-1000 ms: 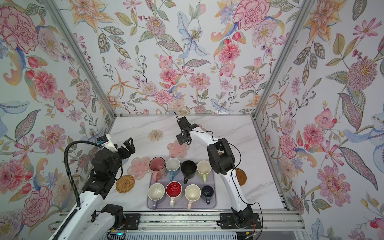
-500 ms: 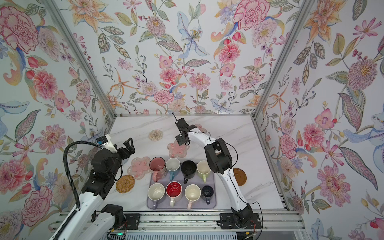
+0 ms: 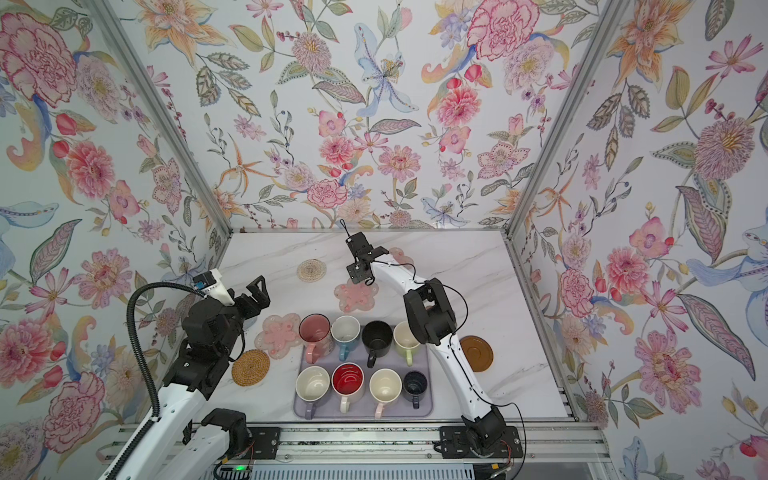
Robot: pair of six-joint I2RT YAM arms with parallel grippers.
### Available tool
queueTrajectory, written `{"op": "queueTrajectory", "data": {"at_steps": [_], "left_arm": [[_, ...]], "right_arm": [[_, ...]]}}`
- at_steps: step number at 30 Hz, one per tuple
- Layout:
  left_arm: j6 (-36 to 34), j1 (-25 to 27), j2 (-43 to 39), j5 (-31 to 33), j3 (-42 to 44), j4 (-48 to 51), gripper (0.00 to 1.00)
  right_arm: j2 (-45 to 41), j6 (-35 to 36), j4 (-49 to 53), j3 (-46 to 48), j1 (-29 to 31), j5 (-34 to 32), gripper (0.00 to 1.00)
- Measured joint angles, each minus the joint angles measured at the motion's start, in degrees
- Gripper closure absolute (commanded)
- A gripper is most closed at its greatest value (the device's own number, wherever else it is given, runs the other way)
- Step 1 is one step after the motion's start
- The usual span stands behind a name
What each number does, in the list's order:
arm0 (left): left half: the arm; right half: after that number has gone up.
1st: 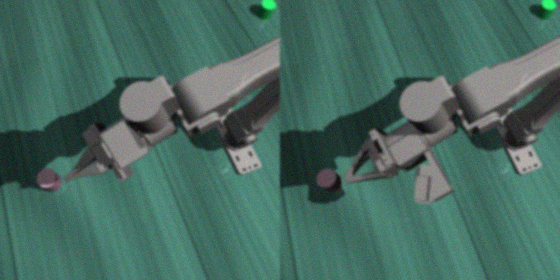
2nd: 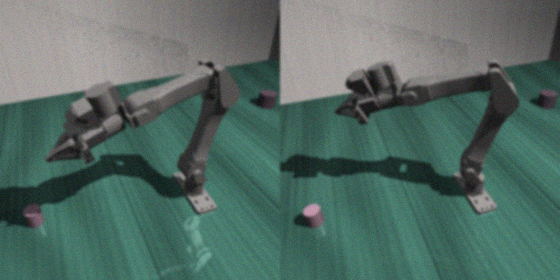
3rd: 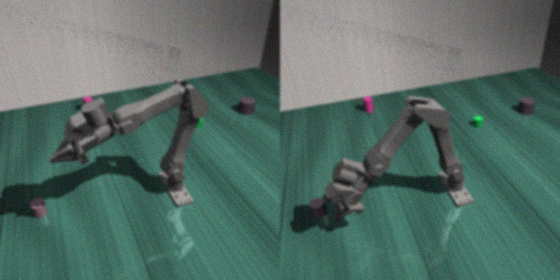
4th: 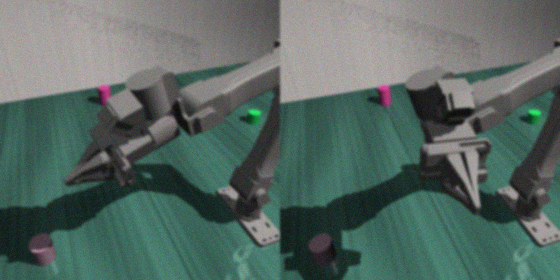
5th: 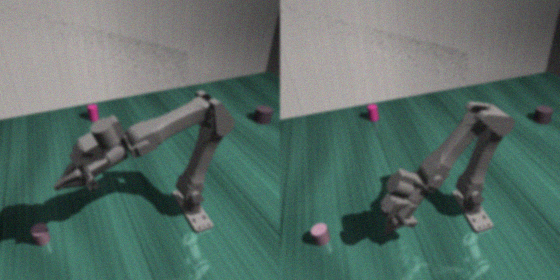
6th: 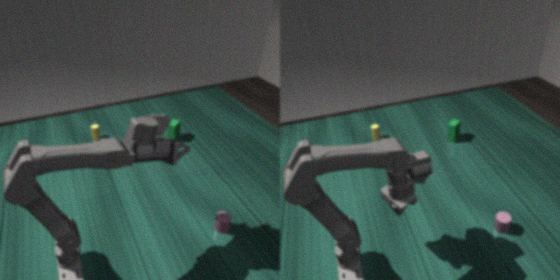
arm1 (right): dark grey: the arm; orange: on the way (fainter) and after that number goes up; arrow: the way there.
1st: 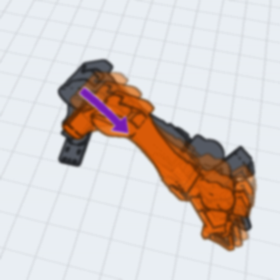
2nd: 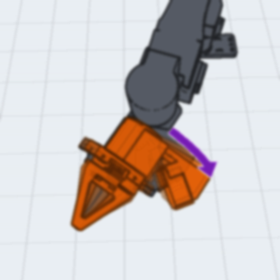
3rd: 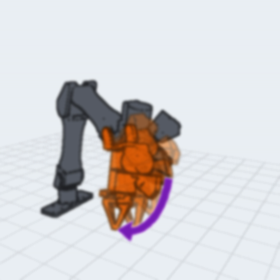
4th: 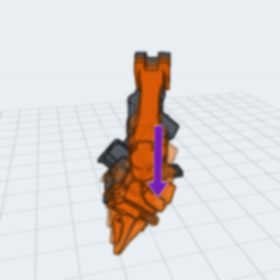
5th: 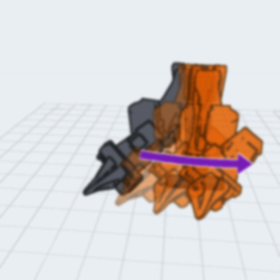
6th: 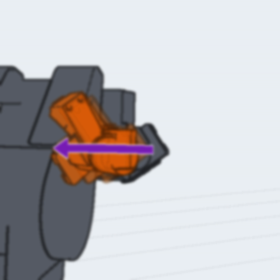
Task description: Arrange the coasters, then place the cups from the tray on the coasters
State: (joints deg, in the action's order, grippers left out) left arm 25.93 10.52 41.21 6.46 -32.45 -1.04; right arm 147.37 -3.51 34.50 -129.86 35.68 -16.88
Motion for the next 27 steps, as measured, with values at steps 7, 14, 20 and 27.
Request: {"op": "queueTrajectory", "data": {"at_steps": [7, 14, 20, 27], "left_arm": [[0.0, 0.0, 0.8, 0.0, 0.0, 0.0, 0.01], [-0.2, 0.0, 1.0, 0.0, 0.0, 0.2, 0.01], [-0.2, 0.0, 2.6, -0.1, 0.0, -0.2, 0.01], [0.1, 0.0, 3.0, -0.2, 0.0, -1.1, 0.01]], "right_arm": [[6.0, -1.7, -0.4, -8.9, 0.0, 0.0, 0.01], [9.4, -2.4, 0.1, -14.8, -0.3, 0.4, 0.01], [6.3, -3.5, 0.7, -11.5, -1.7, 4.0, 0.01], [-14.0, -4.1, -2.1, 7.5, -3.7, 10.4, 0.01]]}}
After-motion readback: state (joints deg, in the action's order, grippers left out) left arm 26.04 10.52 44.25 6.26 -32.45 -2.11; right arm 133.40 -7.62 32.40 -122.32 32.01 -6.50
